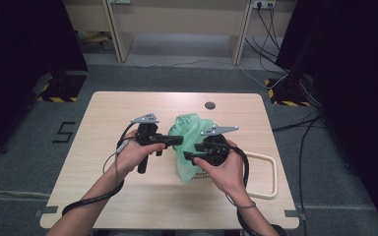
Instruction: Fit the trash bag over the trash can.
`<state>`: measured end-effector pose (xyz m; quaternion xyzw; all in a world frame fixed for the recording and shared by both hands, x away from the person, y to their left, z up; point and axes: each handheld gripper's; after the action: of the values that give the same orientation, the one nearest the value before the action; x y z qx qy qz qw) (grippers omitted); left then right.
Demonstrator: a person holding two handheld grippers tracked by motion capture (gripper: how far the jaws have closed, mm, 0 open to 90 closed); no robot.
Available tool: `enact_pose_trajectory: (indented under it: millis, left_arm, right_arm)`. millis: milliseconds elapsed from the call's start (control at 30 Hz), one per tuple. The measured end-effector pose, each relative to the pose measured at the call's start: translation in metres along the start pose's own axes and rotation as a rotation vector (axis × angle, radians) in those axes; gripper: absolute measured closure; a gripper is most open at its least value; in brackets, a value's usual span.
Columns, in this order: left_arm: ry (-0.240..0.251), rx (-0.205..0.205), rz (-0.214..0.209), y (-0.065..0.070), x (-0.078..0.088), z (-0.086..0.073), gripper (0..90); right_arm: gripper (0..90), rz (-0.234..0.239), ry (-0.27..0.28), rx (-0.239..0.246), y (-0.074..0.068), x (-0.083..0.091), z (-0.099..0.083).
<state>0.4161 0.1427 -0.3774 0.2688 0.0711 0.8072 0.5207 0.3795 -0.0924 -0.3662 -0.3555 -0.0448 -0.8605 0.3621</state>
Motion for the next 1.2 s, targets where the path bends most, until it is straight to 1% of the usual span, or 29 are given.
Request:
enact_pose_trajectory:
  millis: [100,200,267,333,433,467,533,633,667,767,833,1000,1033,1200]
  left_arm:
    - [0.012,-0.004,0.011,0.001,0.008,-0.003,89.9]
    - [0.022,-0.003,0.023,0.001,0.016,-0.008,89.9]
    - [0.028,-0.004,0.024,0.002,0.02,-0.011,89.9]
    - [0.034,-0.006,0.021,0.004,0.022,-0.013,89.9]
    - [0.036,-0.011,0.015,0.008,0.024,-0.017,89.9]
    - [0.038,-0.012,0.014,0.009,0.025,-0.018,89.9]
    - [0.039,-0.013,0.013,0.01,0.026,-0.019,89.9]
    - [0.037,-0.015,0.013,0.011,0.028,-0.022,89.9]
    - [0.038,-0.015,0.013,0.012,0.029,-0.023,89.9]
    - [0.04,-0.017,0.014,0.013,0.032,-0.026,89.9]
    - [0.044,-0.019,0.016,0.015,0.035,-0.028,89.9]
    - [0.051,-0.023,0.018,0.018,0.042,-0.034,89.9]
    - [0.05,-0.03,0.019,0.018,0.044,-0.035,89.9]
    - [0.039,-0.03,0.019,0.022,0.047,-0.042,89.9]
  right_arm:
    - [45.6,-0.02,0.003,-0.005,0.001,-0.001,0.001]
    - [44.3,-0.024,0.012,-0.013,0.001,-0.001,0.003]
    - [43.2,-0.02,0.016,-0.019,0.001,-0.002,0.005]
    - [42.9,-0.007,0.021,-0.028,0.0,-0.004,0.007]
    - [43.7,-0.003,0.009,-0.036,-0.001,-0.008,0.009]
    - [45.3,-0.004,0.004,-0.039,-0.001,-0.01,0.009]
    - [51.7,-0.004,-0.002,-0.046,0.0,-0.012,0.008]
    - [65.9,-0.013,-0.011,-0.039,0.001,-0.012,0.007]
    - [70.5,-0.015,-0.015,-0.047,0.001,-0.011,0.007]
    - [83.7,-0.022,-0.017,-0.052,0.003,-0.009,0.006]
    - [89.2,-0.029,-0.012,-0.056,0.005,-0.006,0.005]
    - [90.0,-0.059,0.0,-0.059,0.012,0.007,0.001]
    - [90.0,-0.064,0.001,-0.063,0.013,0.011,0.0]
    - [90.0,-0.097,0.018,-0.074,0.021,0.028,-0.008]
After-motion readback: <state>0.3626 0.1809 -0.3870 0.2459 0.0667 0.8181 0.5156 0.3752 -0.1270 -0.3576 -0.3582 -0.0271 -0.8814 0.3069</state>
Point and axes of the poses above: each handheld gripper's, and its own axes: x roughly backward along the jaws, z roughly out of its top, y roughly to its right, and after that the axes turned 3 degrees about -z, right-handed
